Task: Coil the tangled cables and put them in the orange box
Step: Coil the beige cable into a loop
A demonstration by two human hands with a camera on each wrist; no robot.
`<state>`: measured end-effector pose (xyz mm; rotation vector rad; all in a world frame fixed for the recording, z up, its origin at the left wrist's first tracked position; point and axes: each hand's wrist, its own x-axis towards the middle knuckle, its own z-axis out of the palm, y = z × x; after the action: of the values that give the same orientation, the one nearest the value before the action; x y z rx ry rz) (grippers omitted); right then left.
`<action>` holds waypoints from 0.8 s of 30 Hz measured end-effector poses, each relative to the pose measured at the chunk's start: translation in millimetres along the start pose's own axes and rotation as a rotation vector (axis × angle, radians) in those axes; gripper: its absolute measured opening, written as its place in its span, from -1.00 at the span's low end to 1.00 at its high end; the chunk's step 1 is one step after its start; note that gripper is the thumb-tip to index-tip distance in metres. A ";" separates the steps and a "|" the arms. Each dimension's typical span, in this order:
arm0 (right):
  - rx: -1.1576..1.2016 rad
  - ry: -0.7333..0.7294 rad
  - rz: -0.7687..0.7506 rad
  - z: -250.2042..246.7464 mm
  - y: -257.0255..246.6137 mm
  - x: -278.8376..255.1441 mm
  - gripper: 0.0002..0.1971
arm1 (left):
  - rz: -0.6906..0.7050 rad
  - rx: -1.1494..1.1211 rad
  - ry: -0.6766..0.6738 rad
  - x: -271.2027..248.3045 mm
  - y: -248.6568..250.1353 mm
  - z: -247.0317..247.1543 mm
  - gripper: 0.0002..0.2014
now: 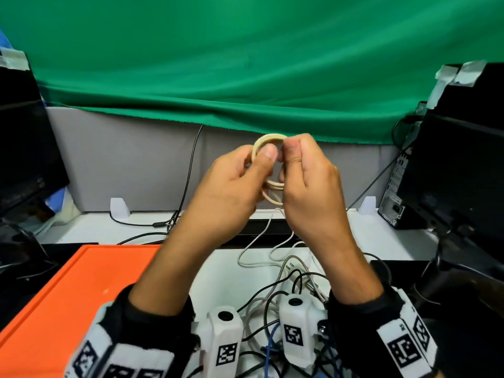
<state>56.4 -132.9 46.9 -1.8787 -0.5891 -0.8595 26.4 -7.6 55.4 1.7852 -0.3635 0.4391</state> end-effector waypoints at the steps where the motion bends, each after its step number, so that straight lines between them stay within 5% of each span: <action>1: 0.008 0.012 0.019 -3.0 1.7 2.8 -0.74 | -0.014 -0.067 -0.116 -0.5 0.8 -4.5 -0.74; 3: 0.069 -0.001 0.086 -8.2 2.8 6.6 -0.68 | 0.068 0.049 -0.226 -2.9 1.1 -12.9 -0.73; 8: 0.141 -0.073 0.196 -15.7 -0.2 8.1 -0.62 | 0.305 0.254 -0.152 0.1 -2.8 -17.6 0.01; 15: 0.409 -0.214 0.300 -21.9 -7.2 5.8 -0.53 | 0.515 0.491 -0.086 0.5 -3.9 -21.8 -0.33; 24: 0.563 -0.244 0.312 -17.9 -8.3 5.0 -0.72 | 0.554 0.507 0.046 5.8 -12.8 -19.2 -0.47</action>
<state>48.2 -145.3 60.8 -1.5035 -0.5899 -0.2239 35.3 14.0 51.7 2.1472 -0.7729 1.0332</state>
